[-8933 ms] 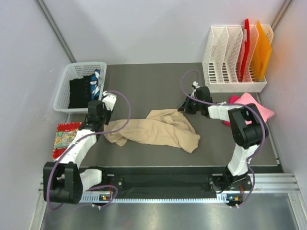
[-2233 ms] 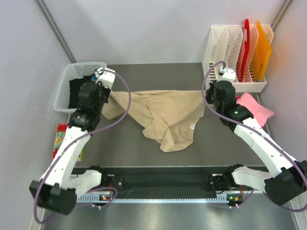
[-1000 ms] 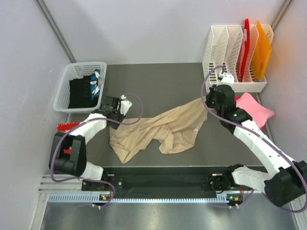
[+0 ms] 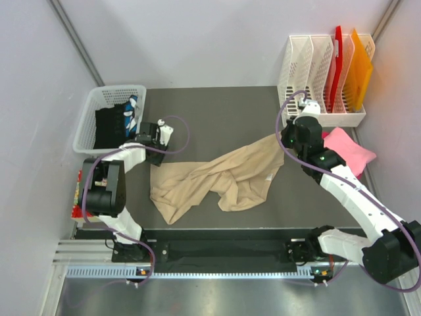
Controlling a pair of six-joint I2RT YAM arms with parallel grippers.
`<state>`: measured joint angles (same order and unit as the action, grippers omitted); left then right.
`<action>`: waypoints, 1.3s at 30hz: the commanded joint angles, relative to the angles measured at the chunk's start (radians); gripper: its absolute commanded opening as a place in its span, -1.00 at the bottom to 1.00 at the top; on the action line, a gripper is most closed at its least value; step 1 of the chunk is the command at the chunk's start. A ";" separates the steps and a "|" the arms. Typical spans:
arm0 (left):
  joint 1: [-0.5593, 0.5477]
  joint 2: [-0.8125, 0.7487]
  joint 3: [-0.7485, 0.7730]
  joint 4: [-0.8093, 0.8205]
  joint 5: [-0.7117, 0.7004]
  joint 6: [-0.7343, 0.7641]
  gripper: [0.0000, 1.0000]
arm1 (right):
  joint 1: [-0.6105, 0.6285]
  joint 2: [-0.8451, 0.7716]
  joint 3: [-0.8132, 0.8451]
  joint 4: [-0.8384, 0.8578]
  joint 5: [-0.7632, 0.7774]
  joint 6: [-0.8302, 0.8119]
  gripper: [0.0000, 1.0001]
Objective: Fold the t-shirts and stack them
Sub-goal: Flatten the tshirt out
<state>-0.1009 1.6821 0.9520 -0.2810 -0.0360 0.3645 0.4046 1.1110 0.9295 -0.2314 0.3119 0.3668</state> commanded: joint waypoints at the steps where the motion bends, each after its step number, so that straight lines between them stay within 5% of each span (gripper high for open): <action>1: 0.024 0.064 0.019 -0.012 0.031 -0.004 -0.09 | -0.012 -0.016 0.002 0.044 -0.005 -0.006 -1.00; 14: 0.095 -0.053 0.001 -0.133 0.166 0.122 0.00 | -0.012 -0.014 0.000 0.044 -0.002 -0.005 -1.00; 25: 0.135 0.027 0.004 -0.165 0.228 0.160 0.01 | -0.012 -0.023 -0.008 0.047 0.001 -0.005 -1.00; 32: 0.148 0.071 0.007 -0.152 0.254 0.151 -0.72 | -0.012 -0.017 -0.004 0.047 0.007 -0.008 -1.00; 33: 0.150 0.073 0.008 -0.152 0.263 0.149 -0.95 | -0.012 -0.016 -0.004 0.047 0.009 -0.009 -1.00; 39: 0.158 0.028 0.019 -0.176 0.280 0.142 -1.00 | -0.012 -0.011 -0.004 0.046 0.013 -0.006 -1.00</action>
<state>0.0418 1.6917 0.9791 -0.4221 0.2550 0.4965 0.4046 1.1103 0.9207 -0.2256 0.3126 0.3664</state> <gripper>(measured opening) 0.011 0.009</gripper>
